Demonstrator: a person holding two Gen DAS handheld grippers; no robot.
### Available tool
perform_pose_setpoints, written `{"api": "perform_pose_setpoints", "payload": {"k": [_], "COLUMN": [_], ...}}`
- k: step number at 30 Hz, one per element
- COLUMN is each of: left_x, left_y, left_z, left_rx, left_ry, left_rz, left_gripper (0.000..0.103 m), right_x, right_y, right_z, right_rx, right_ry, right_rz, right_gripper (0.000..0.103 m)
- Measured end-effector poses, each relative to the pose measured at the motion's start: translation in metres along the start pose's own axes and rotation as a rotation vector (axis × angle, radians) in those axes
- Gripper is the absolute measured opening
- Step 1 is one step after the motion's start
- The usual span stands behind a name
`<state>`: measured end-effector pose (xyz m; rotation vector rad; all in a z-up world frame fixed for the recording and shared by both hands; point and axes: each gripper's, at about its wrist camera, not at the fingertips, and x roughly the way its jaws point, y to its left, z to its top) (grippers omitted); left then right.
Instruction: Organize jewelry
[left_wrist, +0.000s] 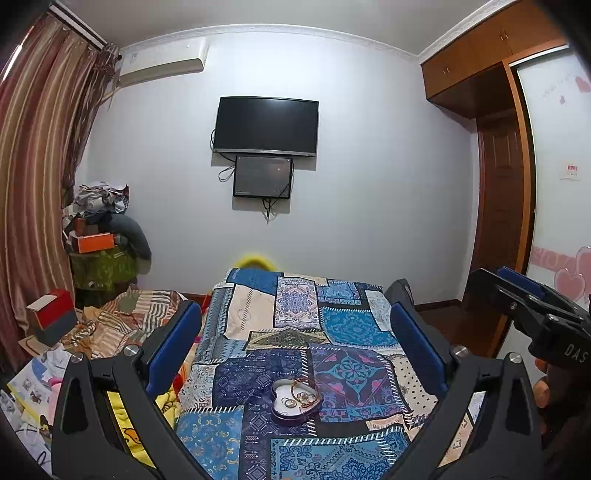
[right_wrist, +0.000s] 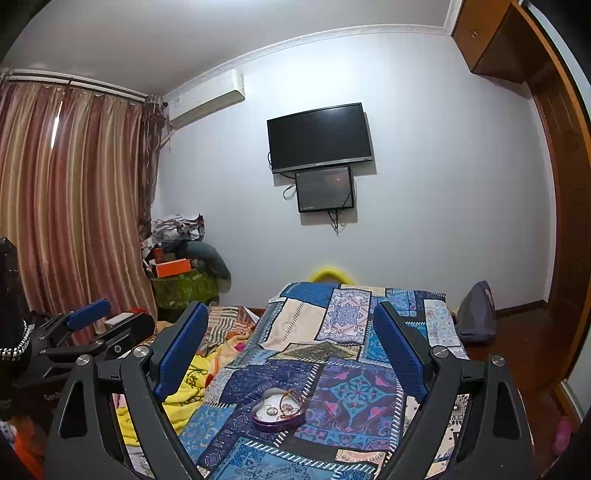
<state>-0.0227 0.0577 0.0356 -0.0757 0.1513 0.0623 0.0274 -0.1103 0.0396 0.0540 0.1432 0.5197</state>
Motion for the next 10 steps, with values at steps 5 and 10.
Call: {"api": "perform_pose_setpoints", "payload": {"k": [5, 10], "left_x": [0.0014, 0.0041], "left_y": [-0.0004, 0.002], "left_z": [-0.0011, -0.0024], "left_rx": [-0.001, -0.017], "left_ry": [-0.003, 0.004], "left_rz": [0.003, 0.0], "left_gripper": [0.102, 0.102], "right_x": [0.0004, 0.0015], "right_y": [-0.001, -0.0022], "right_z": [0.0004, -0.0004], "right_rx": [0.0, 0.004], "right_ry": [0.004, 0.012], "right_rz": [-0.005, -0.007], "right_gripper": [0.089, 0.089]}}
